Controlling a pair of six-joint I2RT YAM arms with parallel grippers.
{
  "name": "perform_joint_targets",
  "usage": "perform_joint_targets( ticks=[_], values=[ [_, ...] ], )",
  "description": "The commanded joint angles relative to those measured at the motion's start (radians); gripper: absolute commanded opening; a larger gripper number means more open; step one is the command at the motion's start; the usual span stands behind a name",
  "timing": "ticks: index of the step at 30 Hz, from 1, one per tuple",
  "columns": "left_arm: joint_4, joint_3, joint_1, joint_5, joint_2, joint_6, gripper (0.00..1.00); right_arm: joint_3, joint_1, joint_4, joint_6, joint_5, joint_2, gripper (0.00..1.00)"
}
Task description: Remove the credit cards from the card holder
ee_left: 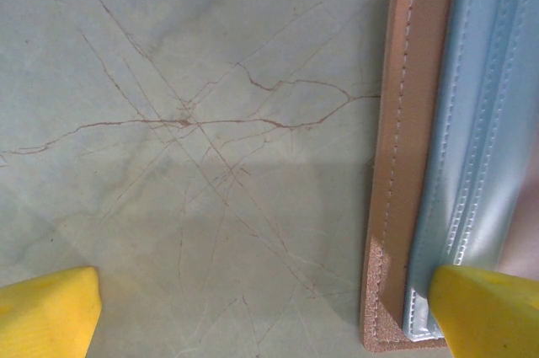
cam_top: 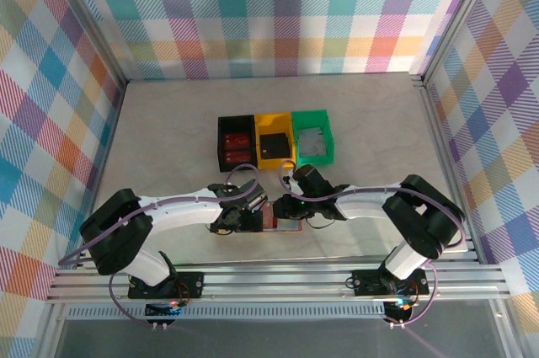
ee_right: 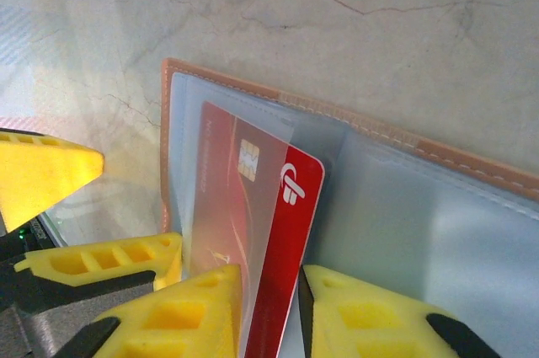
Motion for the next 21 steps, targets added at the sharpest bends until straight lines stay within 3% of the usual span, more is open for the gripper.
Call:
perform_joint_targets(
  ticks=[1, 15, 21],
  values=[
    [0.131, -0.046, -0.025, 0.085, 0.096, -0.024, 1.00, -0.019, -0.002, 0.060, 0.014, -0.031, 0.017, 0.24],
    [0.134, -0.041, -0.030, 0.085, 0.105, -0.026, 1.00, -0.056, -0.002, 0.110, 0.024, -0.032, 0.006, 0.12],
    [0.132, -0.038, -0.031, 0.085, 0.106, -0.027, 1.00, -0.077, -0.002, 0.125, 0.029, -0.020, -0.014, 0.00]
  ],
)
